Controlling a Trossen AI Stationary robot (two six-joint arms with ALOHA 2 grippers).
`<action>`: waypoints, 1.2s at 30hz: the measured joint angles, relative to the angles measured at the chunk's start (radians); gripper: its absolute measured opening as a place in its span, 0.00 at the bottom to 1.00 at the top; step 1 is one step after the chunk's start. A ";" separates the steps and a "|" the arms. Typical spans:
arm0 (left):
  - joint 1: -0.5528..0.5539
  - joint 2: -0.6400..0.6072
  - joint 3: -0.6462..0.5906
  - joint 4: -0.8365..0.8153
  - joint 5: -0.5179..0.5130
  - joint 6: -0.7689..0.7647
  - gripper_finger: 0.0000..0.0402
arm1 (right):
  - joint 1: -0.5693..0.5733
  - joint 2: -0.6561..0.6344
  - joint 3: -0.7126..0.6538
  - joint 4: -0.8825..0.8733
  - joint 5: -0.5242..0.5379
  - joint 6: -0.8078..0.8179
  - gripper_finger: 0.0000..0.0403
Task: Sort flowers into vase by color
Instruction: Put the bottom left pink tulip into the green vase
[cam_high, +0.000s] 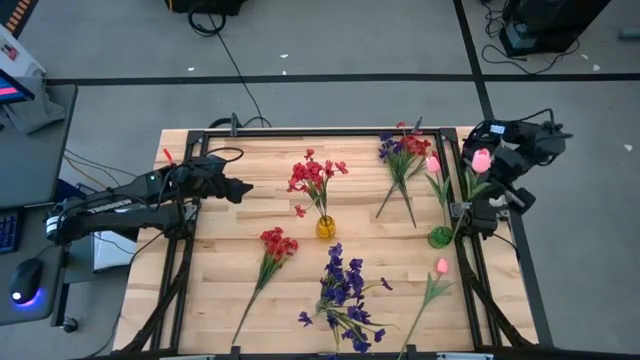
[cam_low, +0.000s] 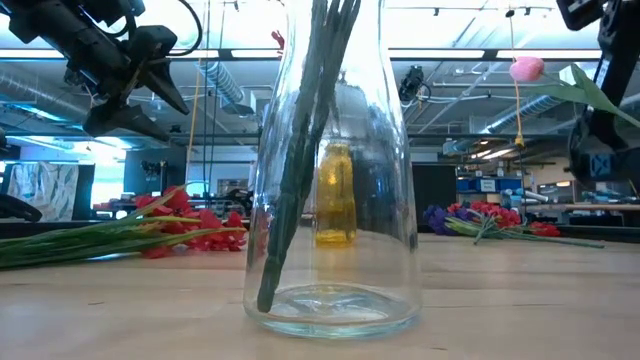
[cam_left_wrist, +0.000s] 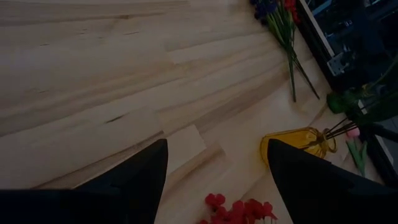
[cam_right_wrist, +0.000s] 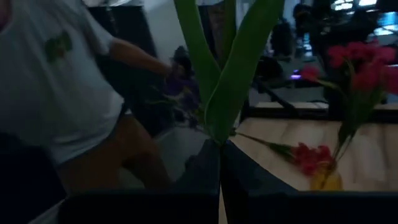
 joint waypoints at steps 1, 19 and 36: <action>0.000 0.000 0.000 0.000 0.000 0.000 0.70 | -0.006 -0.015 -0.005 -0.010 -0.017 -0.004 0.02; 0.000 0.084 0.000 0.000 -0.011 0.006 0.70 | -0.132 -0.015 -0.030 -0.188 -0.133 -0.005 0.02; 0.000 0.139 0.000 0.061 0.011 0.026 0.70 | -0.165 -0.014 -0.149 -0.181 -0.054 0.071 0.02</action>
